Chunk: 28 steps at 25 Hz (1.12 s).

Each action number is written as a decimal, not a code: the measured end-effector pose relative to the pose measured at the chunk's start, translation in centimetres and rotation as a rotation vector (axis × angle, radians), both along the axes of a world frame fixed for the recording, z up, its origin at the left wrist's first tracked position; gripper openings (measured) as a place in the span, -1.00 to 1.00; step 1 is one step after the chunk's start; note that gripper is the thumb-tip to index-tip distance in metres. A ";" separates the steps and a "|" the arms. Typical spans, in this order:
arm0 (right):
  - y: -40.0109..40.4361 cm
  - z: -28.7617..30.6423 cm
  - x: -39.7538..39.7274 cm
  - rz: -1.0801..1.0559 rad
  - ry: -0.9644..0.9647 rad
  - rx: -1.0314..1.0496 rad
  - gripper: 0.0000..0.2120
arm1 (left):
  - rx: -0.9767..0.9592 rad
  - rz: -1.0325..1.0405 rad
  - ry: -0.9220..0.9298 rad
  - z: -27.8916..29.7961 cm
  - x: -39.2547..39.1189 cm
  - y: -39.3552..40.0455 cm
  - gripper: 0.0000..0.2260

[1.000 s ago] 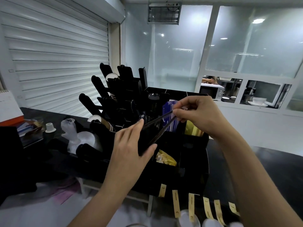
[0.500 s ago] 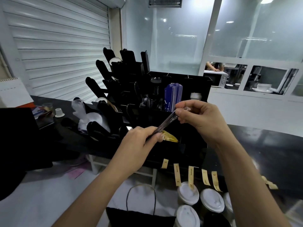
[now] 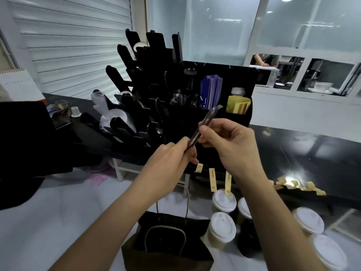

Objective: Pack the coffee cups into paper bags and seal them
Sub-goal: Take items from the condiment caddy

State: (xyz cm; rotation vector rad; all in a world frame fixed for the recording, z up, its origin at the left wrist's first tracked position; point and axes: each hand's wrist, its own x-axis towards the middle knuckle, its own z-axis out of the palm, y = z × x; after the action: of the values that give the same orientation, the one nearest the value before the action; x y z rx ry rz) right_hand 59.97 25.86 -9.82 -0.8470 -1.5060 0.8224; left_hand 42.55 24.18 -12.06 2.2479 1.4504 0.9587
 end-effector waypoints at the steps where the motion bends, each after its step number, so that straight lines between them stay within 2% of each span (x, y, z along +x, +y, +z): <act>1: -0.3 -0.3 0.0 -0.010 -0.021 -0.002 -0.94 | -0.006 -0.002 0.012 -0.4 0.0 -0.4 -0.81; 7: -2.5 -2.0 -0.6 -0.036 -0.035 0.012 -0.94 | -0.049 0.018 0.129 -2.0 -0.3 -2.3 -0.84; 12: -3.3 -3.0 -0.2 -0.098 -0.010 0.011 -0.97 | -0.027 -0.021 0.010 -3.1 -1.8 -3.5 -0.71; 15: -3.9 -3.7 1.2 -0.165 0.060 0.005 -0.99 | 0.069 0.083 -0.060 -4.5 -3.9 -4.1 -0.67; 19: -4.9 -5.5 3.1 -0.259 0.091 -0.014 -0.97 | 0.097 0.219 -0.039 -7.5 -6.4 -5.1 -0.80; 23: -6.2 -7.3 4.4 -0.253 0.083 -0.034 -0.92 | 0.040 0.212 0.038 -10.6 -7.5 -6.7 -0.89; 28: -7.6 -8.9 4.4 -0.217 -0.043 -0.049 -0.89 | 0.002 0.192 0.200 -13.2 -7.6 -7.4 -0.80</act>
State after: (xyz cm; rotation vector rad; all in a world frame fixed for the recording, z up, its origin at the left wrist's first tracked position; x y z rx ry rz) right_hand 64.36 18.25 -18.74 -1.0496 -1.4066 0.6869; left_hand 34.96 16.75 -25.29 2.2927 1.7789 0.8065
